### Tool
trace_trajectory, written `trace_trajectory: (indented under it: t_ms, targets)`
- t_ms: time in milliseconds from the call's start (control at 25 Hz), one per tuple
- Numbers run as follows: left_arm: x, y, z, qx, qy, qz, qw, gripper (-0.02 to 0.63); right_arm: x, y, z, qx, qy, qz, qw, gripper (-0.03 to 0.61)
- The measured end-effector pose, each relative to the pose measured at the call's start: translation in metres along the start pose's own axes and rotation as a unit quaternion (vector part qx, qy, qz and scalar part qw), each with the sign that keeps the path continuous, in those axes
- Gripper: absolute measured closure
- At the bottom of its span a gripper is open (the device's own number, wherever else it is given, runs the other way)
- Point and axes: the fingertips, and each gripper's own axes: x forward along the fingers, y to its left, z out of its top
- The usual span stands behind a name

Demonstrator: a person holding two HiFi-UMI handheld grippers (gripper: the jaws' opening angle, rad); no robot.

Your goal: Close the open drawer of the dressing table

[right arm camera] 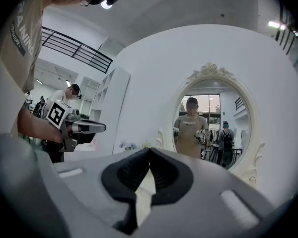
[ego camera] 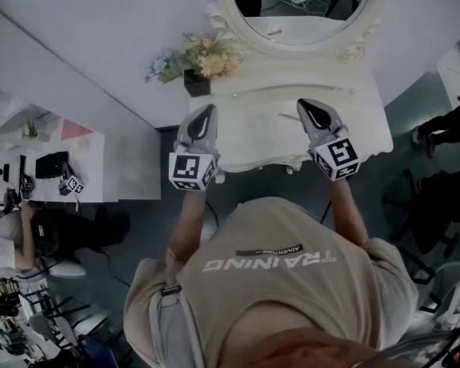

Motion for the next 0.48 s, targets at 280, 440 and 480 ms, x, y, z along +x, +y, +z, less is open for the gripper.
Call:
trace_trajectory:
  t_ms: [280, 440, 480]
  targets:
    - [0.004, 0.001, 0.011, 0.002, -0.005, -0.005, 1.0, 0.607, -0.004, -0.006, 0.002, 0.014, -0.006, -0.012, 1.0, 0.581]
    - [0.005, -0.004, 0.001, -0.003, 0.009, -0.011, 0.9999, 0.607, -0.005, 0.0, -0.003, 0.01, 0.005, -0.002, 1.0, 0.581]
    - [0.004, -0.007, -0.003, -0.005, 0.014, -0.013, 0.9998, 0.607, -0.005, 0.0, -0.005, 0.009, 0.007, -0.002, 1.0, 0.581]
